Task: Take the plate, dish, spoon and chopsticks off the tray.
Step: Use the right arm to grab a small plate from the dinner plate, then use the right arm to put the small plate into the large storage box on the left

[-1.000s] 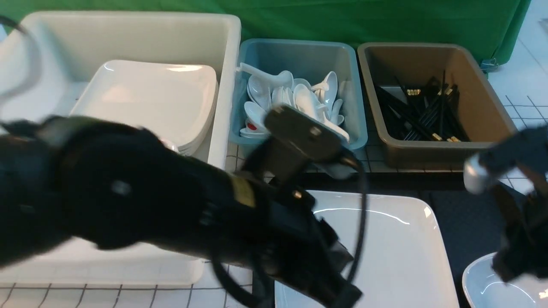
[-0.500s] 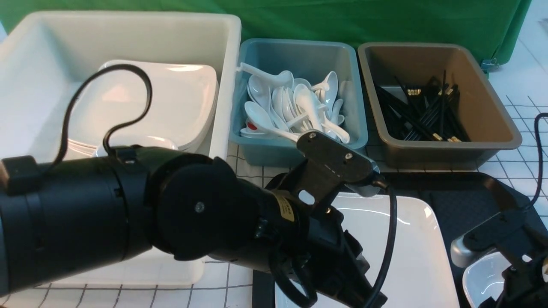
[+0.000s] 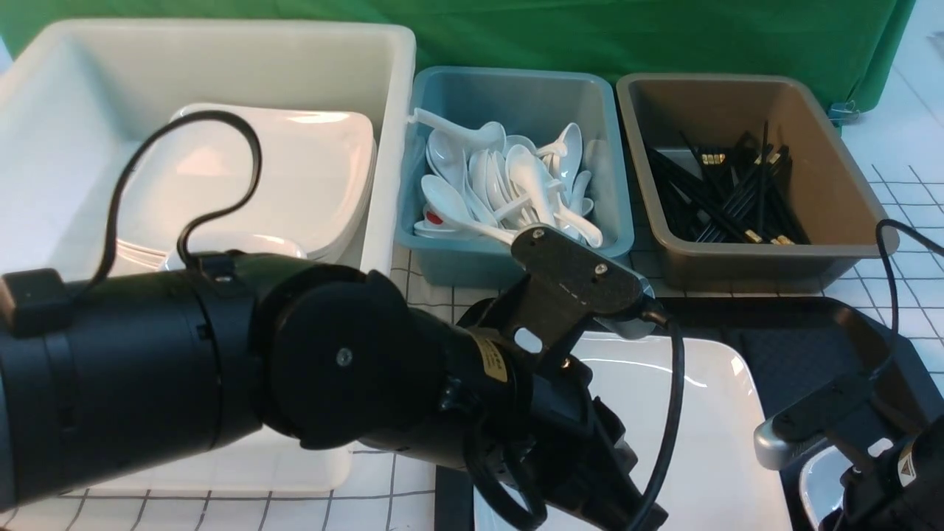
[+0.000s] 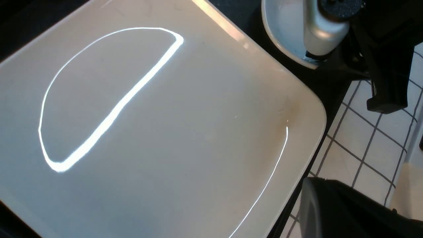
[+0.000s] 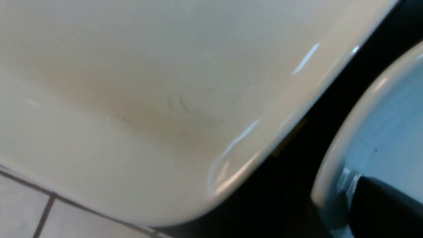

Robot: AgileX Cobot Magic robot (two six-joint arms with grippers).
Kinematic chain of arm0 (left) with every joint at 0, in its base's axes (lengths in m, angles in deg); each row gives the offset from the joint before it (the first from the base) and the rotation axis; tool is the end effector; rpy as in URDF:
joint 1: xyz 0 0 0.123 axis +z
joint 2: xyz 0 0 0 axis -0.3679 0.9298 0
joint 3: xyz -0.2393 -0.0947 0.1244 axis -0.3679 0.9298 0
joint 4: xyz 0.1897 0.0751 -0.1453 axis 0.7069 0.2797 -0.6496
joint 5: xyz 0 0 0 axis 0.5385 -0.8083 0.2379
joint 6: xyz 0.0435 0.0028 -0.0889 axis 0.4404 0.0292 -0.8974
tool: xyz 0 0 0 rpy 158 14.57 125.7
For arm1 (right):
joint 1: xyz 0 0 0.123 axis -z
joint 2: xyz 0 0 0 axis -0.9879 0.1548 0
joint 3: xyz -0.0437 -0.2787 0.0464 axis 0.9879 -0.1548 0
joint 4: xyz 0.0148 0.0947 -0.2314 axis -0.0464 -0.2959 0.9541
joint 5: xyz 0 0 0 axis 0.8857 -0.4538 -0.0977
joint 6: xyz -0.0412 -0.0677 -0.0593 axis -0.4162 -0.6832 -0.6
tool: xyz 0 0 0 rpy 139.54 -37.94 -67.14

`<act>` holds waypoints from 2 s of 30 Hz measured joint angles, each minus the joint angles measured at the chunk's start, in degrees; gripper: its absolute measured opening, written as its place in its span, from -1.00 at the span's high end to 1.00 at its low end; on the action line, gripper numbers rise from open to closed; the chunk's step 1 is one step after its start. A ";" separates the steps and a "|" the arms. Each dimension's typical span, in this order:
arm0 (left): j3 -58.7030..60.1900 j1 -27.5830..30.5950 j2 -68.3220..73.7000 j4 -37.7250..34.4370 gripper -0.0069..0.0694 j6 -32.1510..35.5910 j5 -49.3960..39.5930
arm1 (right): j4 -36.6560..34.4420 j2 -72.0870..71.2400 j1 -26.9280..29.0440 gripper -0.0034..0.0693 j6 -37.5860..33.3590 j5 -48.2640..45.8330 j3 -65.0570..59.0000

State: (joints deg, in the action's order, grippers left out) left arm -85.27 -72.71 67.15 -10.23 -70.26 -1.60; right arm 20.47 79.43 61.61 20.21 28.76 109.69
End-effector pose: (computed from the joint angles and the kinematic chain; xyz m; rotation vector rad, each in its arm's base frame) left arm 0.1841 -0.2627 0.2635 1.0136 2.2775 -0.7278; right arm 0.1940 0.0670 0.1590 -0.8588 2.8938 -0.0152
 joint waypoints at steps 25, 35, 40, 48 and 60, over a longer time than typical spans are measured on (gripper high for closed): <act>-7.49 30.32 -19.77 7.59 0.83 -1.15 -11.73 | -28.68 -5.79 -3.74 0.79 -13.38 -18.35 45.90; -7.49 59.78 -27.51 11.59 0.83 -1.34 -23.72 | -27.59 19.50 -24.44 0.79 -14.66 -13.89 71.13; -7.21 66.72 -27.69 9.66 0.83 -0.98 -27.25 | -24.39 30.65 -28.94 0.79 -14.66 -13.63 83.21; -4.14 68.06 -27.69 3.88 0.83 2.27 -28.89 | -19.43 47.20 -32.20 0.78 -14.61 -12.47 98.95; -3.41 68.06 -28.32 3.22 0.83 3.43 -28.66 | -18.15 50.85 -32.56 0.09 -13.38 -9.61 100.42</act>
State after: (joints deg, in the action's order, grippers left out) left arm -88.68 -4.65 38.83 -7.01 -66.84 -30.26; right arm 2.32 130.28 29.05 6.83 19.16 210.10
